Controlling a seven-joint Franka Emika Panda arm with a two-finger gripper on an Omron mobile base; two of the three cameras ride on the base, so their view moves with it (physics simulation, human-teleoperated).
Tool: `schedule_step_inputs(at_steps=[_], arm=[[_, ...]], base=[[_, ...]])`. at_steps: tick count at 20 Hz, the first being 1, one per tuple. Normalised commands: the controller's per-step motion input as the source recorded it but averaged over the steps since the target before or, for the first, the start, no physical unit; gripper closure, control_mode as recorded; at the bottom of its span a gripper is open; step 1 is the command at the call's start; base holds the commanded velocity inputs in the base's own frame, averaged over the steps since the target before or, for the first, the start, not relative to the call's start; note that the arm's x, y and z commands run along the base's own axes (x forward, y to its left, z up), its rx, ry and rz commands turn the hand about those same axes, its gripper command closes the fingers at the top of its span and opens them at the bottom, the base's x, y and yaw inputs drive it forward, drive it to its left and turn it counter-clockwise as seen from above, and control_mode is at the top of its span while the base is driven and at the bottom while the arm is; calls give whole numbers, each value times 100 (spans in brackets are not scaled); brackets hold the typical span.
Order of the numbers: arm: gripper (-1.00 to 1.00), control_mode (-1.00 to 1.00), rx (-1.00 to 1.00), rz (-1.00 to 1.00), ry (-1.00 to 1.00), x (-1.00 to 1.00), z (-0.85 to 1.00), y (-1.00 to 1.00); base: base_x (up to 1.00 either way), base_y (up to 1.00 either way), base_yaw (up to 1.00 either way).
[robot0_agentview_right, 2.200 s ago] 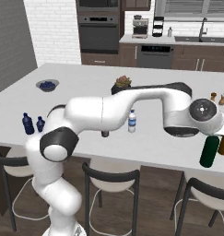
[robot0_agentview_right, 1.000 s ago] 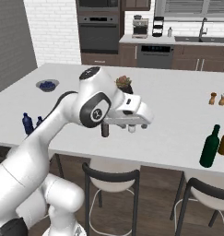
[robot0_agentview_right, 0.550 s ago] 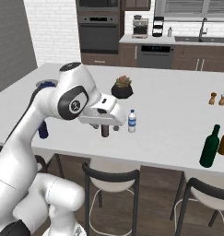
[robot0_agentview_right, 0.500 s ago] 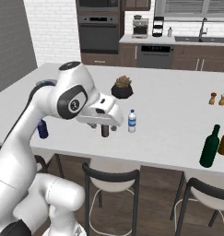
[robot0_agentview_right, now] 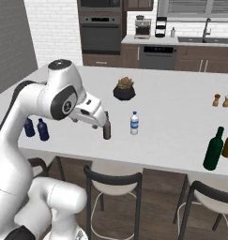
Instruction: Move the plastic bottles in the middle to the plastics group, and the glass bottles in the middle to the glass group.
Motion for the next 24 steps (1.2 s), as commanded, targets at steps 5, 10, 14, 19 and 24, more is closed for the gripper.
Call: schedule_step_inputs(at_steps=[5, 10, 14, 19, 24], arm=[[-100, -100, 6, 4, -35, 22, 0, 25], [-100, -100, 6, 1, -22, 44, -22, 0], [-100, -100, 0, 0, 0, 46, 0, 13], [-100, -100, -5, 0, -1, 42, -4, 9], [-100, -100, -6, 4, -7, 28, -26, 0]], base=[[0, 0, 0], [0, 0, 0], [0, 0, 0], [0, 0, 0], [0, 0, 0]])
